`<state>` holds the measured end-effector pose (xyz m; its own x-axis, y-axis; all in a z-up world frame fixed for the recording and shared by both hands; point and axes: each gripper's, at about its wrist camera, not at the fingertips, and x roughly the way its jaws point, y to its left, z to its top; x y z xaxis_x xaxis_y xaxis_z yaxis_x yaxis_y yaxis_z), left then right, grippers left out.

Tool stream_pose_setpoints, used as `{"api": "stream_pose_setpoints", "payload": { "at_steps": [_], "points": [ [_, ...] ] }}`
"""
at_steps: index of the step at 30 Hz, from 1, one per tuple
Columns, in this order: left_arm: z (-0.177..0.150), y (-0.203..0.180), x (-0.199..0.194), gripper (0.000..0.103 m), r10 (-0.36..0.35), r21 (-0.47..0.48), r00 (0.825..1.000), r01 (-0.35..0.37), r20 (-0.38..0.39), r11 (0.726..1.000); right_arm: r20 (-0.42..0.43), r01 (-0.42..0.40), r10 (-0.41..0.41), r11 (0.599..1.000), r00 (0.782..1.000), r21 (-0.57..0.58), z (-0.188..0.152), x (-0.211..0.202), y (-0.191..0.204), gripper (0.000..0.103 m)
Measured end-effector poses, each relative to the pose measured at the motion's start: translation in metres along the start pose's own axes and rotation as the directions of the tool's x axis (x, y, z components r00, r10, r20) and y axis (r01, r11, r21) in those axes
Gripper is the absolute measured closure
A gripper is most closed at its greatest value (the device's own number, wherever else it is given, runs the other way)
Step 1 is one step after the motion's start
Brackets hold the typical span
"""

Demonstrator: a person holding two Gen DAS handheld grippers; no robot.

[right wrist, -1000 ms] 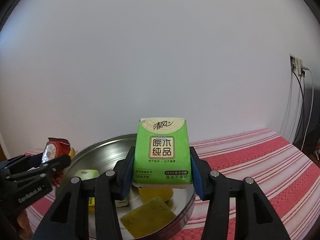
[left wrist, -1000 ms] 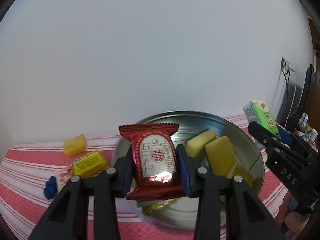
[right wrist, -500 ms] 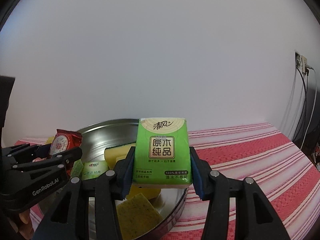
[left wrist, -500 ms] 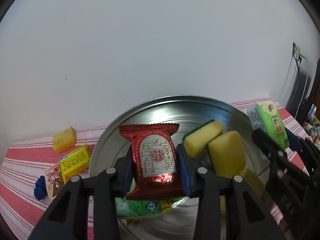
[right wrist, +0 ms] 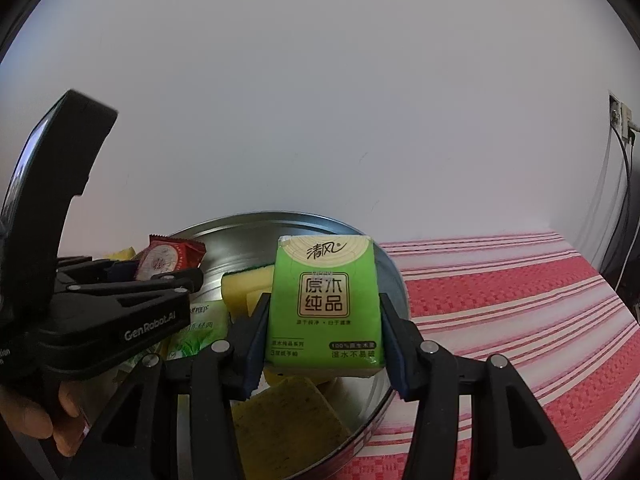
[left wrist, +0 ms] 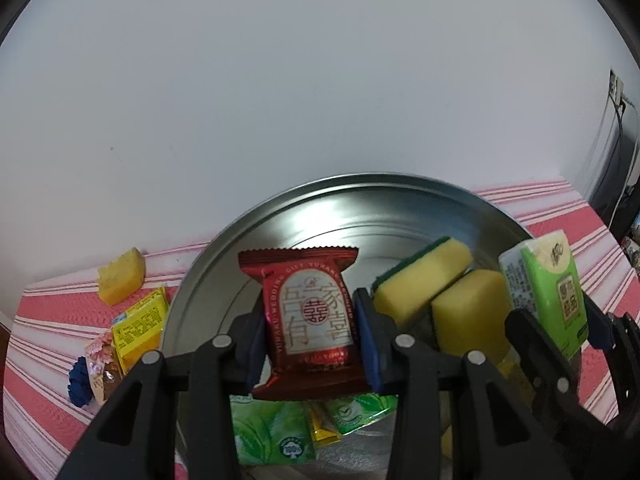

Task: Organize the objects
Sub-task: 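Carry the red cake and tissue pack over the tin and release both, then withdraw both tools from the tin toward the remaining items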

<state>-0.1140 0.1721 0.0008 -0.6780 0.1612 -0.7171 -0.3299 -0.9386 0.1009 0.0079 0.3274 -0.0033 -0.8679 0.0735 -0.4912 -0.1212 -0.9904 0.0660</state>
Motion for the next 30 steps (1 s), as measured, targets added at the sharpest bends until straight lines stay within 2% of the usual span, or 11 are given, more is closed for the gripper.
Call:
{"api": "stream_pose_setpoints", "payload": {
  "at_steps": [3, 6, 7, 8, 9, 10, 12, 14, 18, 25, 30],
  "points": [
    [0.000, -0.004, 0.003, 0.064, 0.019, 0.016, 0.999, -0.018, -0.036, 1.000, -0.016, -0.010, 0.010, 1.000, 1.000, -0.008, 0.002, 0.002, -0.005, 0.051],
    [0.002, -0.005, 0.002, 0.057, 0.027, 0.022, 0.999, -0.026, -0.044, 0.999, -0.026, -0.020, 0.020, 1.000, 0.999, -0.022, 0.002, 0.005, -0.003, 0.051],
    [0.003, -0.005, 0.001, 0.040, 0.031, 0.018, 0.999, -0.030, -0.042, 0.999, -0.029, -0.028, 0.028, 0.999, 0.999, -0.028, 0.001, 0.003, 0.002, 0.050],
    [0.005, -0.003, -0.001, 0.028, 0.033, 0.009, 0.999, -0.033, -0.035, 0.999, -0.035, -0.044, 0.043, 0.999, 0.998, -0.032, 0.000, 0.002, 0.007, 0.050],
    [0.005, -0.002, -0.004, 0.009, 0.036, -0.004, 0.999, -0.036, -0.025, 0.999, -0.043, -0.063, 0.061, 0.997, 0.997, -0.036, 0.000, 0.006, 0.011, 0.050],
    [0.006, 0.000, -0.009, 0.000, 0.039, -0.019, 0.999, -0.039, -0.007, 0.999, -0.048, -0.074, 0.072, 0.996, 0.996, -0.048, -0.001, 0.006, 0.013, 0.049],
    [0.007, 0.001, -0.019, 0.000, 0.040, -0.028, 0.999, -0.039, 0.031, 0.999, -0.056, -0.077, 0.073, 0.994, 0.996, -0.079, 0.002, 0.004, 0.021, 0.033],
    [0.008, 0.001, -0.028, 0.000, 0.049, -0.022, 0.997, -0.048, 0.056, 0.999, -0.034, -0.067, 0.064, 0.992, 0.997, -0.102, 0.002, -0.001, 0.024, 0.026],
    [0.002, 0.006, -0.043, 0.000, 0.073, -0.039, 0.993, -0.069, 0.098, 0.997, 0.040, -0.022, 0.026, 0.994, 0.999, -0.109, 0.004, -0.014, 0.022, 0.020],
    [-0.017, 0.026, -0.061, 0.000, 0.078, -0.101, 0.988, -0.065, 0.133, 0.993, 0.084, -0.042, 0.045, 0.998, 0.995, -0.047, -0.005, -0.027, 0.007, 0.019],
    [-0.026, 0.042, -0.063, 0.000, 0.104, -0.138, 0.986, -0.086, 0.128, 0.987, 0.126, -0.052, 0.058, 0.998, 0.990, -0.047, -0.012, -0.048, 0.023, 0.019]
  ]
}}
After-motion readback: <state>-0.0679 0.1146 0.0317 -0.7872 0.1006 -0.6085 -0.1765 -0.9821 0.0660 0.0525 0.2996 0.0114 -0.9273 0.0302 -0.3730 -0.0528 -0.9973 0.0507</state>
